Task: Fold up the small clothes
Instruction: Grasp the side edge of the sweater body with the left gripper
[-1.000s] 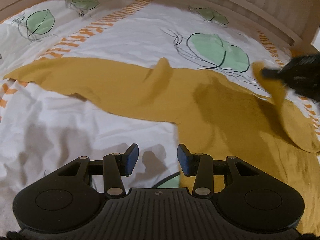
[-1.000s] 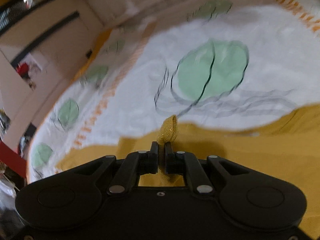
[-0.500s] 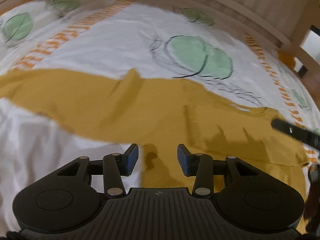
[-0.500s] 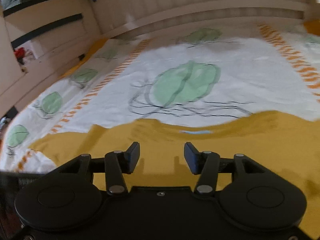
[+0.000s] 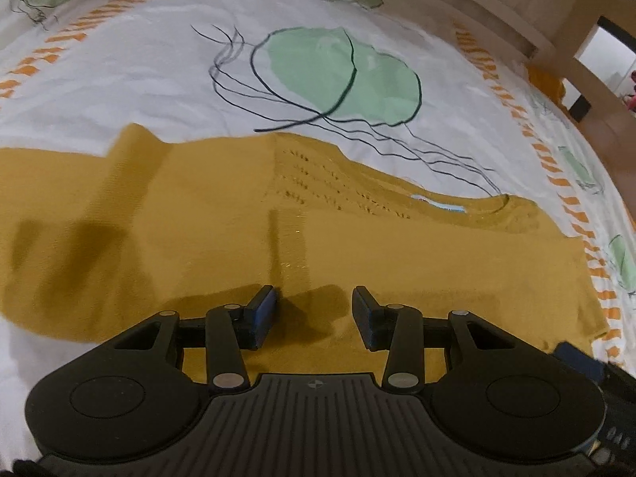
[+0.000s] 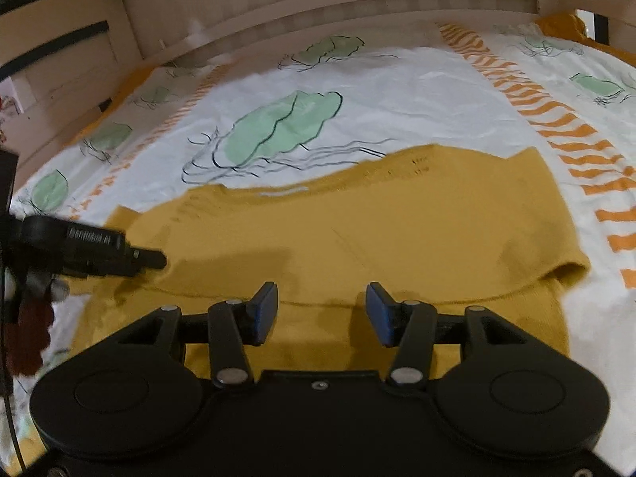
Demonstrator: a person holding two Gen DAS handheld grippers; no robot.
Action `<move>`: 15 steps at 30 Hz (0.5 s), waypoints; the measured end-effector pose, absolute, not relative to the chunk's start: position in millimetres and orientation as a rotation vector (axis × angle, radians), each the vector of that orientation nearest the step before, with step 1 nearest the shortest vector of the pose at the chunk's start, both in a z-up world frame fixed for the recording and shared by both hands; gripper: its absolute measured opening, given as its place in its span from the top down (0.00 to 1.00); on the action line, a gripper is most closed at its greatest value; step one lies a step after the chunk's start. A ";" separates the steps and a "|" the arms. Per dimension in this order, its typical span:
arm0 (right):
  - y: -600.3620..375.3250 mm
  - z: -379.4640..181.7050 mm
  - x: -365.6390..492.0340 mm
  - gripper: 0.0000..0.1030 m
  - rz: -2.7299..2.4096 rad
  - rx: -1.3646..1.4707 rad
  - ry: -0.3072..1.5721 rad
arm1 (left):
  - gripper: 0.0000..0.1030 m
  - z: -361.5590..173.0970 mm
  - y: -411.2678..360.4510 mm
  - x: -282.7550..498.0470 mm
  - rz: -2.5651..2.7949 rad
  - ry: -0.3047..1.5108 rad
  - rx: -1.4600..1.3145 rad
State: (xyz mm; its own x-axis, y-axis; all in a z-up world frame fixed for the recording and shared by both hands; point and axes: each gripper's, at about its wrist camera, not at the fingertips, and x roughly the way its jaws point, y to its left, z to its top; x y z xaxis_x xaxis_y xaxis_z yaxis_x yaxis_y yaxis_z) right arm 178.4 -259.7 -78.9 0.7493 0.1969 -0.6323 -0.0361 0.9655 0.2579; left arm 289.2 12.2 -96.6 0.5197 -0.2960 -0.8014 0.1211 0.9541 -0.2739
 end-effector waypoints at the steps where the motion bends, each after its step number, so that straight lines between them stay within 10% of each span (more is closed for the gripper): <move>1: -260.1 -80.8 176.5 0.44 0.125 0.229 0.713 | 0.65 -97.9 11.2 291.1 -0.253 0.996 -0.197; 3: -260.7 -83.5 173.4 0.44 0.122 0.229 0.709 | 0.92 -99.8 10.8 292.7 -0.254 0.980 -0.221; 15: -265.5 -70.0 173.0 0.44 0.082 0.216 0.692 | 0.95 -60.2 39.4 289.0 -0.154 0.864 -0.169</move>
